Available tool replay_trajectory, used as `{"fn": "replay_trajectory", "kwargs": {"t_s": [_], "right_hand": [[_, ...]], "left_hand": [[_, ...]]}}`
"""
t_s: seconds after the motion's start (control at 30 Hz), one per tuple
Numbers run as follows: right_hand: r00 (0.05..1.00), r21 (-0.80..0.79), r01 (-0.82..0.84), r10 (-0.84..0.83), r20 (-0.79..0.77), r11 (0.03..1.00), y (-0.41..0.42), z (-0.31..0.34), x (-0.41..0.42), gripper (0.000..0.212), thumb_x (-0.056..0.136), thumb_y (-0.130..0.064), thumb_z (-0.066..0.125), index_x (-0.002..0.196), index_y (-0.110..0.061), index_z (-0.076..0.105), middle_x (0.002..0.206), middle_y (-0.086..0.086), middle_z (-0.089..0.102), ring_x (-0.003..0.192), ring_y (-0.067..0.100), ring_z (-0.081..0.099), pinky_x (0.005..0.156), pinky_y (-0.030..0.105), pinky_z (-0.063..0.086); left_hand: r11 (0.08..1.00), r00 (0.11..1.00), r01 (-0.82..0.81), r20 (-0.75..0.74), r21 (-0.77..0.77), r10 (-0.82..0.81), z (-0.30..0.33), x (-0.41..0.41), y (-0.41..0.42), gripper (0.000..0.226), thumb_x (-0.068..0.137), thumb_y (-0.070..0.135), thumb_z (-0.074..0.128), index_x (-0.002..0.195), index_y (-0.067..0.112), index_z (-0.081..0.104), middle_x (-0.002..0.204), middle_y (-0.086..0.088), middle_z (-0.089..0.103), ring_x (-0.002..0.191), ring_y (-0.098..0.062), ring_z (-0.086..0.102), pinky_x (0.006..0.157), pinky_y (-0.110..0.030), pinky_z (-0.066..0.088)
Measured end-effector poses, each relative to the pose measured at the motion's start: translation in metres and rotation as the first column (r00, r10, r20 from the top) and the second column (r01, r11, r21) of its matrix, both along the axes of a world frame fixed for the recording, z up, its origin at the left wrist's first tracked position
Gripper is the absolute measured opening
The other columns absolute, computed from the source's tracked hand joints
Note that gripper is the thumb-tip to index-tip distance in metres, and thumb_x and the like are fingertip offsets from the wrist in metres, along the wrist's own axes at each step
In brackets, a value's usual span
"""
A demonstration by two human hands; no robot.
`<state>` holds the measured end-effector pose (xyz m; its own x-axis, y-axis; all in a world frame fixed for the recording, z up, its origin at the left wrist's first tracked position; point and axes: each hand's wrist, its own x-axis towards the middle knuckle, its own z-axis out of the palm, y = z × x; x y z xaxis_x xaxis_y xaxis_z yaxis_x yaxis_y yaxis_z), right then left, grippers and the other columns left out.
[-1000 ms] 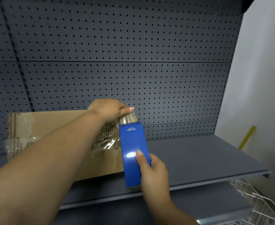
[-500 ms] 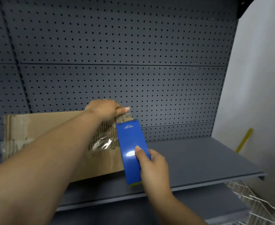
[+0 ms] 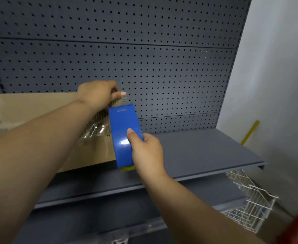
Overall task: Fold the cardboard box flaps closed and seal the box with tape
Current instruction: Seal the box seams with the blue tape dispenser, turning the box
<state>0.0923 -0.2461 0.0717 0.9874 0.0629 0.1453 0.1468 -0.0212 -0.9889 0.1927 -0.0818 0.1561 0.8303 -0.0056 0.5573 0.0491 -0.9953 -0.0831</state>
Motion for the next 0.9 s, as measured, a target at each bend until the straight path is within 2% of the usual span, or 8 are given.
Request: {"fn": "replay_trajectory", "kwargs": {"t_s": [0.07,0.17,0.27,0.37,0.53,0.63,0.83,0.9], "right_hand": [[1.000,0.006,-0.002,0.002,-0.012,1.000,0.002,-0.004,0.001,0.048,0.089,-0.036,0.056,0.052,-0.020,0.031,0.052,-0.005,0.037,0.049,0.014,0.035,0.050,0.028,0.028],[0.999,0.033,0.000,0.001,-0.037,0.999,0.003,-0.011,0.003,0.046,0.088,-0.036,0.056,0.052,-0.021,0.033,0.056,-0.004,0.042,0.055,0.016,0.042,0.053,0.028,0.032],[0.999,0.043,0.002,0.000,-0.053,0.999,0.004,-0.017,0.007,0.042,0.088,-0.038,0.056,0.055,-0.021,0.038,0.065,0.001,0.050,0.063,0.020,0.049,0.059,0.030,0.037],[0.999,0.023,-0.010,0.012,-0.053,1.000,0.004,-0.021,0.009,0.040,0.087,-0.042,0.055,0.058,-0.019,0.041,0.069,0.003,0.053,0.064,0.021,0.051,0.062,0.032,0.039],[1.000,0.001,-0.005,0.006,-0.018,1.000,0.002,-0.026,0.007,0.038,0.087,-0.045,0.054,0.066,-0.014,0.045,0.070,0.004,0.053,0.064,0.020,0.050,0.062,0.034,0.040],[1.000,0.007,-0.003,0.003,0.000,1.000,-0.002,-0.023,0.005,0.039,0.088,-0.043,0.054,0.063,-0.015,0.043,0.068,0.004,0.052,0.063,0.020,0.049,0.061,0.033,0.040],[1.000,-0.030,0.008,-0.008,-0.002,1.000,-0.016,-0.033,-0.011,0.047,0.089,-0.040,0.054,0.054,-0.021,0.030,0.049,-0.007,0.033,0.044,0.007,0.029,0.047,0.019,0.027],[1.000,-0.025,0.006,-0.006,0.001,1.000,-0.020,-0.039,-0.016,0.047,0.089,-0.040,0.055,0.054,-0.021,0.029,0.049,-0.007,0.031,0.045,0.008,0.028,0.049,0.021,0.027]], "left_hand": [[0.996,0.999,0.013,0.047,0.086,-0.017,-0.007,-0.001,-0.004,0.050,0.092,0.058,0.028,0.108,0.022,0.058,0.100,-0.005,0.066,0.093,-0.027,0.061,0.064,-0.030,0.036],[0.984,1.000,0.017,0.015,0.179,-0.020,-0.011,-0.004,-0.003,0.054,0.096,0.053,0.016,0.112,0.022,0.058,0.102,-0.005,0.065,0.094,-0.026,0.060,0.064,-0.030,0.034],[0.991,0.996,-0.003,-0.087,0.133,0.014,-0.006,-0.004,-0.003,0.060,0.092,0.061,0.011,0.120,0.029,0.054,0.119,-0.002,0.061,0.110,-0.024,0.055,0.073,-0.033,0.037],[0.994,0.985,-0.045,-0.162,0.101,0.062,-0.002,0.000,-0.004,0.069,0.083,0.074,0.014,0.115,0.031,0.057,0.115,0.001,0.061,0.109,-0.022,0.055,0.073,-0.032,0.037],[0.996,0.992,-0.039,-0.117,0.077,0.048,-0.005,0.005,-0.005,0.064,0.081,0.076,0.020,0.107,0.034,0.062,0.105,0.003,0.064,0.104,-0.021,0.056,0.071,-0.031,0.036],[0.998,0.993,-0.030,-0.108,0.063,0.037,-0.005,0.007,-0.006,0.064,0.081,0.076,0.021,0.104,0.033,0.063,0.101,0.002,0.065,0.101,-0.022,0.057,0.071,-0.031,0.036],[0.999,0.993,-0.027,-0.115,0.021,0.029,-0.003,0.008,-0.006,0.062,0.082,0.074,0.023,0.105,0.032,0.063,0.094,0.002,0.067,0.096,-0.020,0.057,0.068,-0.030,0.036],[0.999,0.993,-0.033,-0.114,0.026,0.036,-0.003,0.008,-0.006,0.064,0.082,0.074,0.022,0.107,0.032,0.063,0.093,0.002,0.067,0.095,-0.019,0.057,0.065,-0.029,0.036]]}}
